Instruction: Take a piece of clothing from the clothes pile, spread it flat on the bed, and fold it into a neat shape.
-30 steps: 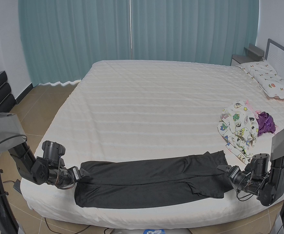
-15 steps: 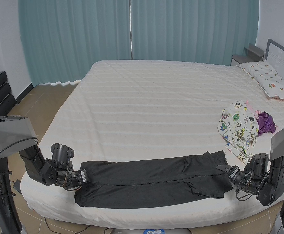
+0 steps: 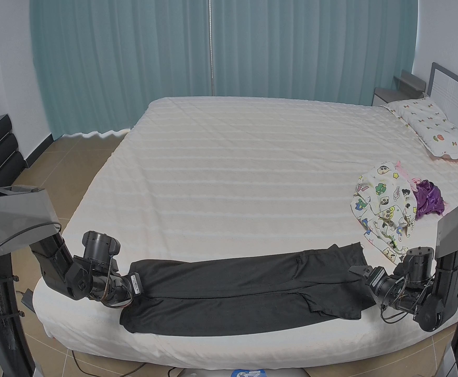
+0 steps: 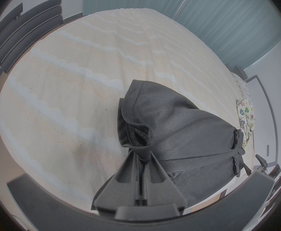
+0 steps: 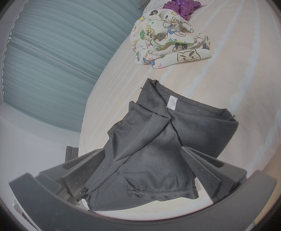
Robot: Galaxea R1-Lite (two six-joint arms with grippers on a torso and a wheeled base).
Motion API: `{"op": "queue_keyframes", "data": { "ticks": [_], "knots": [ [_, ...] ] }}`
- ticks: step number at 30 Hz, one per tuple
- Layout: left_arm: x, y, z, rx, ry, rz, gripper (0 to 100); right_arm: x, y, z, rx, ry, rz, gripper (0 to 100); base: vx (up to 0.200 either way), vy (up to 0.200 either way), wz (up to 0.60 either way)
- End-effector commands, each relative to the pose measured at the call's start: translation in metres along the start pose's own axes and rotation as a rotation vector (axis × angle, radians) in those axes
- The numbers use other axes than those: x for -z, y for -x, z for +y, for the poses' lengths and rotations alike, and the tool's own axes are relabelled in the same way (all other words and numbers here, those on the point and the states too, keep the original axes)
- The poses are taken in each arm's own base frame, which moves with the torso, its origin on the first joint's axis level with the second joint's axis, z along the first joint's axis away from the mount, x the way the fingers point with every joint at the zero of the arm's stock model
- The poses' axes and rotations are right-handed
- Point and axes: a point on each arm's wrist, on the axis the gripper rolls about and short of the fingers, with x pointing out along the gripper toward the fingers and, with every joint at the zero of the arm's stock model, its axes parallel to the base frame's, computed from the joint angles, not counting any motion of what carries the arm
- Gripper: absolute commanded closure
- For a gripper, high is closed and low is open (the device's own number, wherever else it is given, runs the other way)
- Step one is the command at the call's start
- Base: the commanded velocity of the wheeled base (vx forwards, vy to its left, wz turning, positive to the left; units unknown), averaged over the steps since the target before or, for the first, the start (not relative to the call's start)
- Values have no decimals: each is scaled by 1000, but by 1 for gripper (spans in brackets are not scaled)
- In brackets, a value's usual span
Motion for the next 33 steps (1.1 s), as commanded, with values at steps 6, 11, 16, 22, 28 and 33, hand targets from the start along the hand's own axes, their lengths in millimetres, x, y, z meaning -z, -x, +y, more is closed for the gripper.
{"op": "queue_keyframes", "data": {
  "ticks": [6,11,16,22,28,33],
  "knots": [
    [-2,1,-1,4,3,-8,100,-1,-3,1,-13,5,-7,0,-33,0,0],
    [-1,0,0,2,2,-4,100,-1,-4,1,-17,10,-10,0,-200,0,0],
    [-3,-1,0,3,4,-7,100,-1,-4,1,-17,10,-10,0,0,0,0],
    [-5,0,0,4,9,-15,100,-1,-5,1,-16,10,-9,0,0,0,0],
    [-13,2,-4,16,76,-50,100,-1,-6,2,-22,12,-11,0,0,0,0],
    [-15,5,-7,26,82,-60,100,-1,-6,3,-23,13,-9,0,0,0,0]
  ]
}}
